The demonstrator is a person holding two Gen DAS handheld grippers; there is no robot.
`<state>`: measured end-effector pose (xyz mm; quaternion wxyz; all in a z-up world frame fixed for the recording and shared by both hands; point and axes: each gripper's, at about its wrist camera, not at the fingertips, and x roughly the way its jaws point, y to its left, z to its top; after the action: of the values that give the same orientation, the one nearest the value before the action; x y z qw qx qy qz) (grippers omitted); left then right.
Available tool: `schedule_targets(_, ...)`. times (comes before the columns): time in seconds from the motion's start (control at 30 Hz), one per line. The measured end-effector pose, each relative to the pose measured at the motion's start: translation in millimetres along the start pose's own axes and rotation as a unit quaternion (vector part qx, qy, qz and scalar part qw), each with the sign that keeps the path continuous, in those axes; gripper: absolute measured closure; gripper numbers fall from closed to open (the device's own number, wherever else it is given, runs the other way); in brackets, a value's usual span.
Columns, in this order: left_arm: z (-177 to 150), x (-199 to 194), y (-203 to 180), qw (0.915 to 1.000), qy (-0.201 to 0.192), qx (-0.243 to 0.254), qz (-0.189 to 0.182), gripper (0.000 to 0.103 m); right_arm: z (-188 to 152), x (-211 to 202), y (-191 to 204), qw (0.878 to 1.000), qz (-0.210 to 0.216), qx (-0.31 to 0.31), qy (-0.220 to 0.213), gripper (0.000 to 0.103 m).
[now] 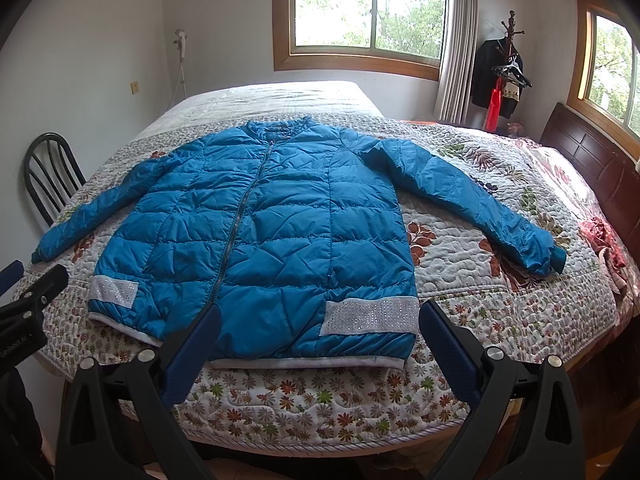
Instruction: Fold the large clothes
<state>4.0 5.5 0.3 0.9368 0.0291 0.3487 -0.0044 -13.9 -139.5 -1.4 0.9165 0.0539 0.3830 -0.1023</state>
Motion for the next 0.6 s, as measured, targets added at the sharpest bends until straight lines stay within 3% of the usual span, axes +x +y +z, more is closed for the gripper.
schedule_targets(0.6,4.0,13.9,2.2,1.0000,0.006,0.001,0.003,0.003,6.0,15.4,2.6,1.000,0.004,-0.005,0.007,0.004)
